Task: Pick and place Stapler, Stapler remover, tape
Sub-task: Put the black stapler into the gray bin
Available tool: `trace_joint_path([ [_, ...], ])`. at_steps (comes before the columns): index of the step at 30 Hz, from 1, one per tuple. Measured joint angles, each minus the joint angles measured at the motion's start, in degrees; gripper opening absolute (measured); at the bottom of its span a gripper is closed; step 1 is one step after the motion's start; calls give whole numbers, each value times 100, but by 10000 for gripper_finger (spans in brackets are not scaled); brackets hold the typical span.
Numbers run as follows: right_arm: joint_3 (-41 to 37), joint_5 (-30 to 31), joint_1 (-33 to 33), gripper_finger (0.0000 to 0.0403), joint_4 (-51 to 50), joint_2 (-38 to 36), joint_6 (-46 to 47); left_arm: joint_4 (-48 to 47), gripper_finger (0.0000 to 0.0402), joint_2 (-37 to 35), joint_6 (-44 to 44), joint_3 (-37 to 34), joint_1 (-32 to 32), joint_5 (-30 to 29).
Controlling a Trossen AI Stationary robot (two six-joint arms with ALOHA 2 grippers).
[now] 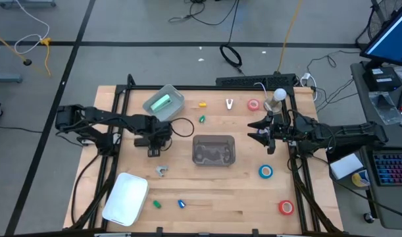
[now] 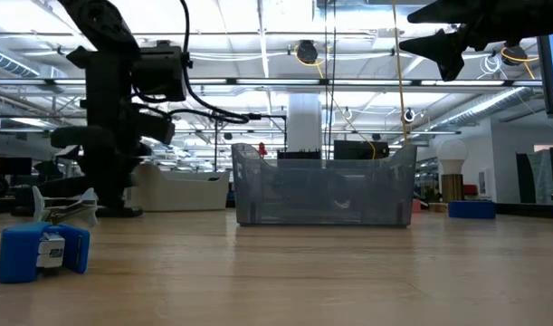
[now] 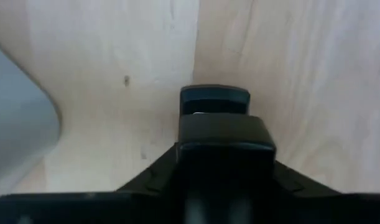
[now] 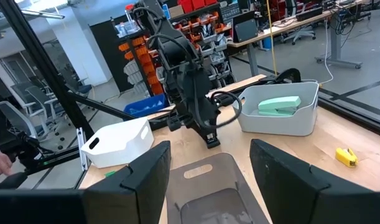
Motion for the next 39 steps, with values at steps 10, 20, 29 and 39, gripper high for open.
trace_joint_path([
  [10,0,6,-1,214,-2,2,-15,-493,122,10,-537,417,-15,478],
  [20,0,8,-1,216,0,2,-20,-1675,122,-387,-539,2108,34,-140],
  [29,0,5,-1,214,0,2,-40,-1088,122,-504,-62,3259,641,-1617],
  [39,0,-3,-1,213,-2,0,-30,548,122,-329,151,2895,1860,-1682],
])
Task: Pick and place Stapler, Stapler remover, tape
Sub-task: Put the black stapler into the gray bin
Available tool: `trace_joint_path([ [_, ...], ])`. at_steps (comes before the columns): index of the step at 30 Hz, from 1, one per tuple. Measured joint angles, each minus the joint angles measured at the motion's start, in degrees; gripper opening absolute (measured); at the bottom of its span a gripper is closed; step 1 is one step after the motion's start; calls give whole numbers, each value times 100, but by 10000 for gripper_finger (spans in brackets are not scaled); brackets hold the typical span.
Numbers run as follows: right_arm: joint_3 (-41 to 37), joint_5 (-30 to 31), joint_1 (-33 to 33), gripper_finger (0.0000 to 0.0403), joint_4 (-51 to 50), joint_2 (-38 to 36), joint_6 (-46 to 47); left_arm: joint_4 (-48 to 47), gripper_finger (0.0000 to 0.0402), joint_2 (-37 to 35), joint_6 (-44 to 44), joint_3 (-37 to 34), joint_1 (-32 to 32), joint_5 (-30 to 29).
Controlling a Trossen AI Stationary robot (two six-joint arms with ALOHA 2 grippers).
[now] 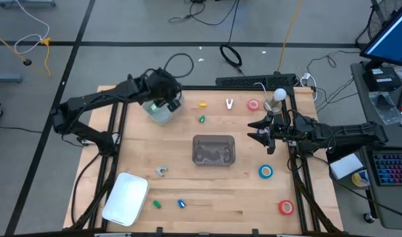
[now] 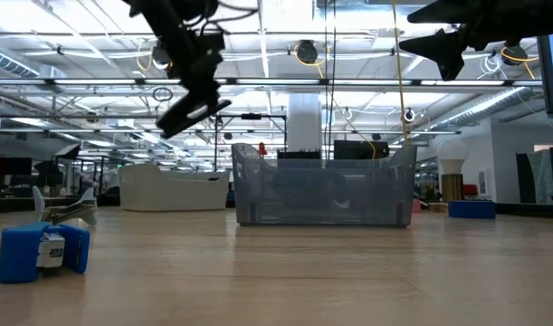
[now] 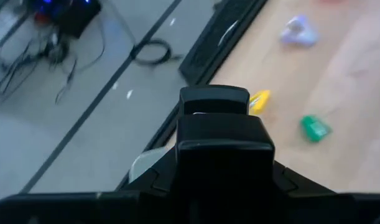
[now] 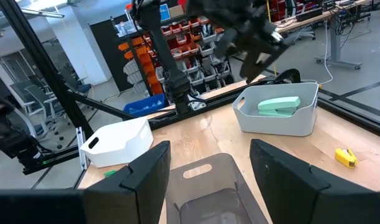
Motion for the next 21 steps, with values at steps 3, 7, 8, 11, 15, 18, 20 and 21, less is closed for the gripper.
trace_joint_path([
  [3,0,-2,0,213,-2,2,-10,225,122,55,-81,-192,239,17],
  [7,0,-2,0,215,-13,0,-10,741,122,55,-259,-651,462,301],
  [8,0,-2,0,216,-13,0,-10,805,122,54,-292,-776,495,345],
  [11,0,-2,0,216,-14,1,-10,798,122,59,-303,-1070,551,362],
  [15,1,5,0,213,-13,0,-10,823,122,55,-348,-1272,553,468],
  [18,0,7,0,213,-13,1,-10,833,122,55,-392,-1336,551,532],
  [20,2,7,0,214,-13,0,-10,885,122,53,-379,-1400,550,538],
  [21,1,7,0,215,-13,0,-10,920,122,53,-384,-1449,550,539],
])
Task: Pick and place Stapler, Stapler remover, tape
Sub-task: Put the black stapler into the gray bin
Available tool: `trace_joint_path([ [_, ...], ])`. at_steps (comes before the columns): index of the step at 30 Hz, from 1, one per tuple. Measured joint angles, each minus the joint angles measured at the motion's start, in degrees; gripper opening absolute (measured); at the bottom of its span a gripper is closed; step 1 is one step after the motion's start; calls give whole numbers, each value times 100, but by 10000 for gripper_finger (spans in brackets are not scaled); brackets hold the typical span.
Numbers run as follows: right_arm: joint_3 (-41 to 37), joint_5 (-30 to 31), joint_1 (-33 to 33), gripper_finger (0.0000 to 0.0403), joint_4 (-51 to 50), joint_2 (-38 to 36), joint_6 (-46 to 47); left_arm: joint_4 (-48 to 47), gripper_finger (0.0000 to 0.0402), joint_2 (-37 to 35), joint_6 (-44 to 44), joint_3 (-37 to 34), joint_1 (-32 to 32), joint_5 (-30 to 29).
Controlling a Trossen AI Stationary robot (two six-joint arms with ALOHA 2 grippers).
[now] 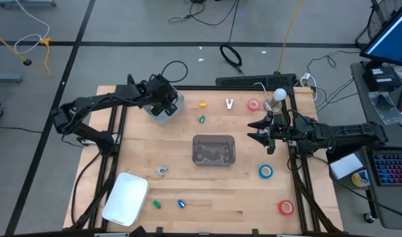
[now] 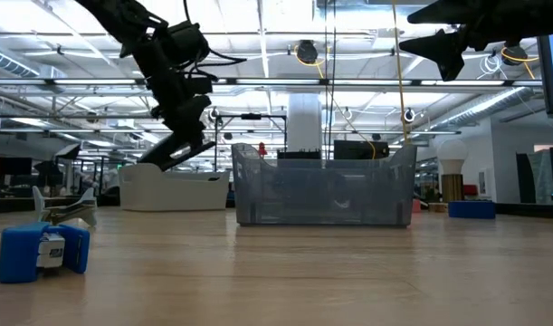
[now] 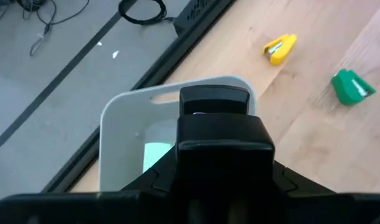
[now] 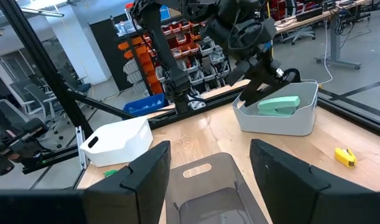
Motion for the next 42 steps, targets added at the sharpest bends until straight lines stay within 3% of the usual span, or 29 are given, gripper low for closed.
trace_joint_path([
  [32,-1,-9,0,212,-4,1,42,348,122,1056,-15,-238,4,44],
  [42,1,-13,0,212,-7,2,105,591,180,1156,-17,-256,4,-127],
])
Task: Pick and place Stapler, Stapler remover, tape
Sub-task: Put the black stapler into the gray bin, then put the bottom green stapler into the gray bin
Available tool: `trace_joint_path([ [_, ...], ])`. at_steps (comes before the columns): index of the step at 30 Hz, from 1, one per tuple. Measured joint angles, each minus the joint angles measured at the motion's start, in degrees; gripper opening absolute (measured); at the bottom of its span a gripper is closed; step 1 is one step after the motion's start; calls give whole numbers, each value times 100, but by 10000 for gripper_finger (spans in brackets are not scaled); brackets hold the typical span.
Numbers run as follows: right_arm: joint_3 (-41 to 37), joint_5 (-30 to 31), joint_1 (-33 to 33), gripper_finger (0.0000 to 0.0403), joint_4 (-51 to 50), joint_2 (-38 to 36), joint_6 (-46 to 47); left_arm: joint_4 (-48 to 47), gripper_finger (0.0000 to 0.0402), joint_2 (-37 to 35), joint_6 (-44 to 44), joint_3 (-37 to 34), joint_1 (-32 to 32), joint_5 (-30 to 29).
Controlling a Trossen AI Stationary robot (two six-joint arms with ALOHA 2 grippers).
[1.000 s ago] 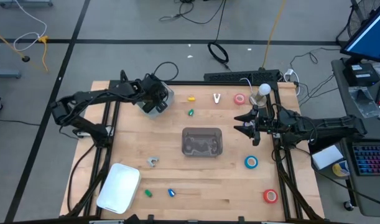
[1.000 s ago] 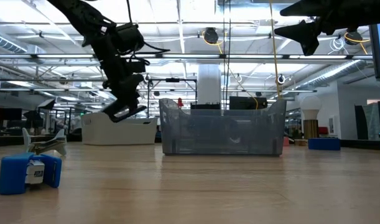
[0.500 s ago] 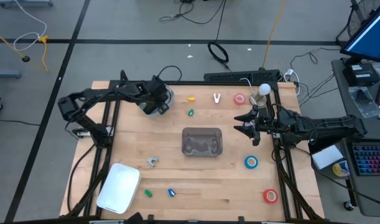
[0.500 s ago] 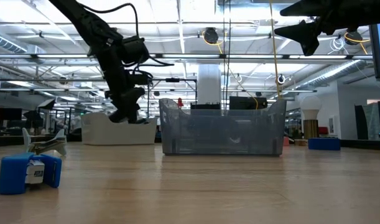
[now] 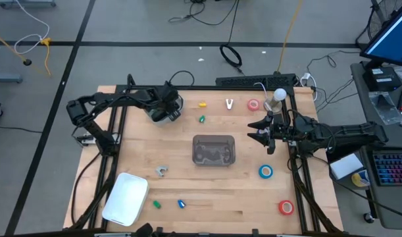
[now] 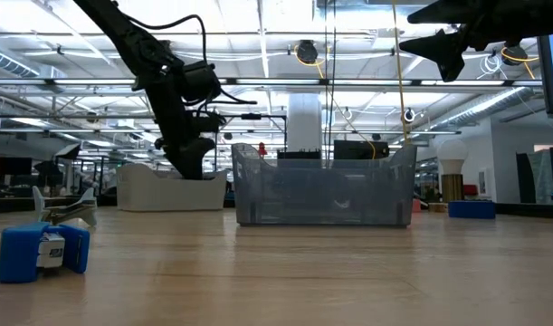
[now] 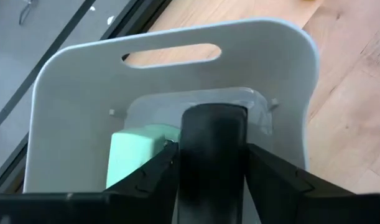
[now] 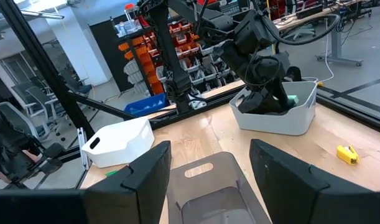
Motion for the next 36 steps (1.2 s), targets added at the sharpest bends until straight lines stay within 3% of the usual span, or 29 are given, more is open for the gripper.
trace_joint_path([
  [9,-1,0,1,213,-2,-1,0,-18,185,-231,-2,30,0,-8],
  [18,-2,-2,0,212,-2,-2,-2,-55,186,-1583,-57,415,-423,195],
  [27,-2,0,0,212,-7,-2,-116,-1359,186,-2791,-30,424,-2047,702],
  [36,-2,0,0,212,-9,-1,-158,-2555,186,-2741,0,422,-4010,616],
])
